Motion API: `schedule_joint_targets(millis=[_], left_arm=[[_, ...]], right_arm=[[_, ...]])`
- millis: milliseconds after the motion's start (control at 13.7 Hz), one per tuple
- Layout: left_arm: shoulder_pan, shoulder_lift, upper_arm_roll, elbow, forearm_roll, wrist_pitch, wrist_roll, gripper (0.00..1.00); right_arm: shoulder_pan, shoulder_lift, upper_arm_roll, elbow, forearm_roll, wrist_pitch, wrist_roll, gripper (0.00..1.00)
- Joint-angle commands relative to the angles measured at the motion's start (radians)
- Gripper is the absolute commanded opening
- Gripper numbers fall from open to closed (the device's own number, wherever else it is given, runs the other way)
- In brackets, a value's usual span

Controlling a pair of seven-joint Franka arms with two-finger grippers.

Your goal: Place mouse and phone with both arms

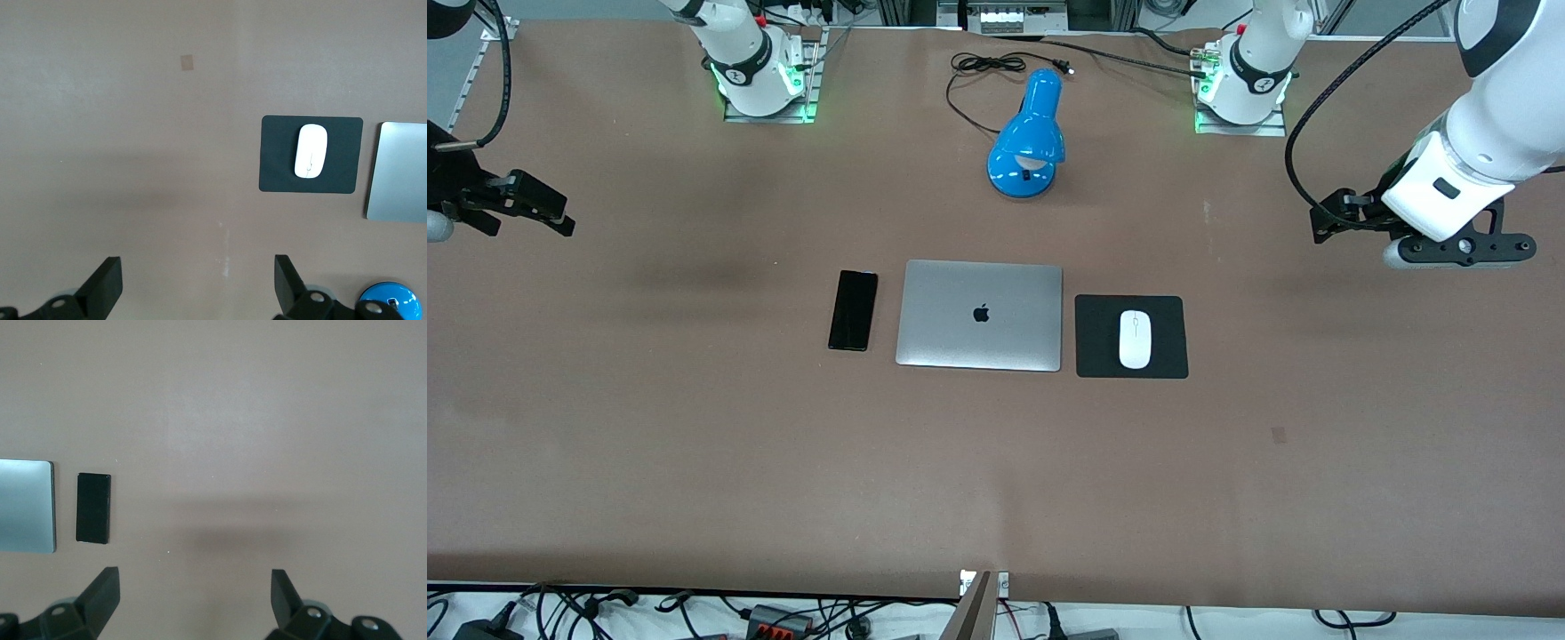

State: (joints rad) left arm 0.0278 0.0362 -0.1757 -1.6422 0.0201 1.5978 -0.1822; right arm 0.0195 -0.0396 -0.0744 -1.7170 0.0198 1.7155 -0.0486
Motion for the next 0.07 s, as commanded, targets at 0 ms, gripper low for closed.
schedule_joint_targets(millis=[0], left_arm=[[0.003, 0.013, 0.004, 0.028, -0.020, -0.021, 0.026, 1.00]], right_arm=[[0.000, -0.028, 0.004, -0.023, -0.014, -0.002, -0.008, 1.00]])
